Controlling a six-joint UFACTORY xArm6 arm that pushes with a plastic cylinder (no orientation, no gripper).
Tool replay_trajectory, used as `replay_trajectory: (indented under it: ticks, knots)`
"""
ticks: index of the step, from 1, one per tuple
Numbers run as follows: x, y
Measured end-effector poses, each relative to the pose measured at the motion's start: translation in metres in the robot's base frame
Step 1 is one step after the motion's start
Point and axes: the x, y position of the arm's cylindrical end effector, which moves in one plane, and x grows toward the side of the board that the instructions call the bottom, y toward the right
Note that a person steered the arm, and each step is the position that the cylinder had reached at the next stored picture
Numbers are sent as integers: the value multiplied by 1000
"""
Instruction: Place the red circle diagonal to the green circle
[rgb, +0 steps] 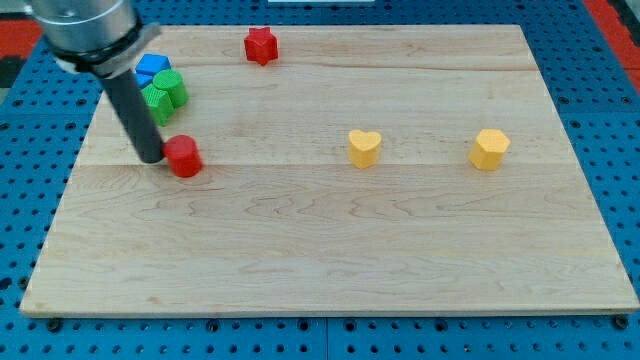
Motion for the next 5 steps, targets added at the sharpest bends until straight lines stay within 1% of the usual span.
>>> replay_trajectory:
  ticks: [1,2,3,4,5]
  knots:
    - [-1,40]
    - [19,0]
    - [10,18]
    - [0,81]
    - [12,68]
